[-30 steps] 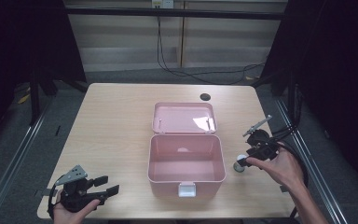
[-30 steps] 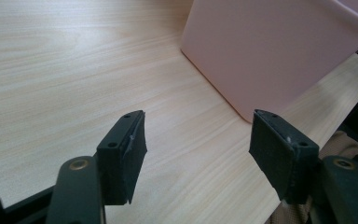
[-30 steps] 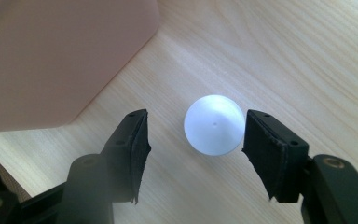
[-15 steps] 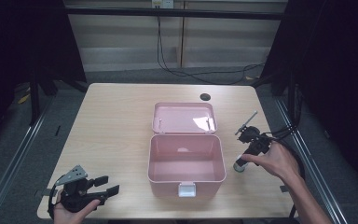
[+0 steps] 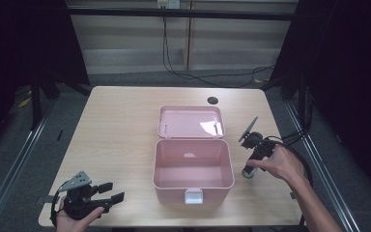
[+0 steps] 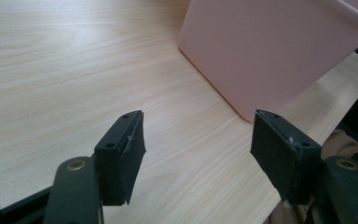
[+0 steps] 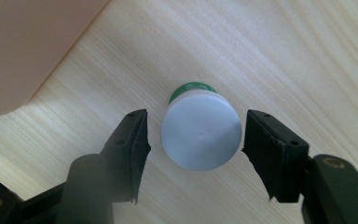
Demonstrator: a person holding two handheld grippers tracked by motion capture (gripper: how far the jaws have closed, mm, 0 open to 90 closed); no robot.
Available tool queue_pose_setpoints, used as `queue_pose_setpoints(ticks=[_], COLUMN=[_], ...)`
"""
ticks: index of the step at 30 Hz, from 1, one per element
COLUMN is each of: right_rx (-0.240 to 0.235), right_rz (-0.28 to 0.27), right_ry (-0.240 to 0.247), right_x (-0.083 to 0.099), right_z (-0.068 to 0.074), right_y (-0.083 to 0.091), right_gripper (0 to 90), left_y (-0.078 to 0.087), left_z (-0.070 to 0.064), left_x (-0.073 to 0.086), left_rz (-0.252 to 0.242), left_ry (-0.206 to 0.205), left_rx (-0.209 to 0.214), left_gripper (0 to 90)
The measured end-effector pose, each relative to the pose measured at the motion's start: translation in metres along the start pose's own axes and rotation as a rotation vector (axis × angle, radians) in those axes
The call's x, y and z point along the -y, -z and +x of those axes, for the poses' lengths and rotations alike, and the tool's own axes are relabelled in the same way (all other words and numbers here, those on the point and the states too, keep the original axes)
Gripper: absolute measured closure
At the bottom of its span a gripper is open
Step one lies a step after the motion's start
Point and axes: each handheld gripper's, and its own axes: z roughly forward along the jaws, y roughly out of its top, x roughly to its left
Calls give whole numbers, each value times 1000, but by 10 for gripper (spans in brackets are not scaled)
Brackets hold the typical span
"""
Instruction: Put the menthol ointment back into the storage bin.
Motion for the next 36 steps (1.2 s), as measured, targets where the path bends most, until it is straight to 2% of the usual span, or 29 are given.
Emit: queue_pose_setpoints(ticks=[4,8,12,15,17,19,26,30,36], right_rx=[-14,1,-4,-8,-11,0,-2,-13,-27], right_rz=[1,18,26,9,17,3,5,-21,-44], right_ry=[0,6,8,9,11,13,21,15,14], right_x=[0,0,-1,-1,-1,-1,-1,1,3], right_z=[-1,0,-2,-1,-2,-1,-1,-1,-3], right_y=[-5,-8,-10,-12,-11,-12,-10,-4,3], right_gripper=[443,465,495,510,511,512,514,514,514], left_y=[1,1,1,2,2,3,3,0,0], left_z=[1,1,1,2,2,2,2,1,2], left_x=[0,0,0,0,0,0,0,0,0], left_rz=[0,-3,0,-7,-11,-15,-11,13,17], left_ry=[-3,4,-3,10,11,13,11,6,5], left_rx=[-5,-6,-7,-10,-11,-12,-14,-6,-14], left_gripper=[346,344,342,340,341,341,338,324,294])
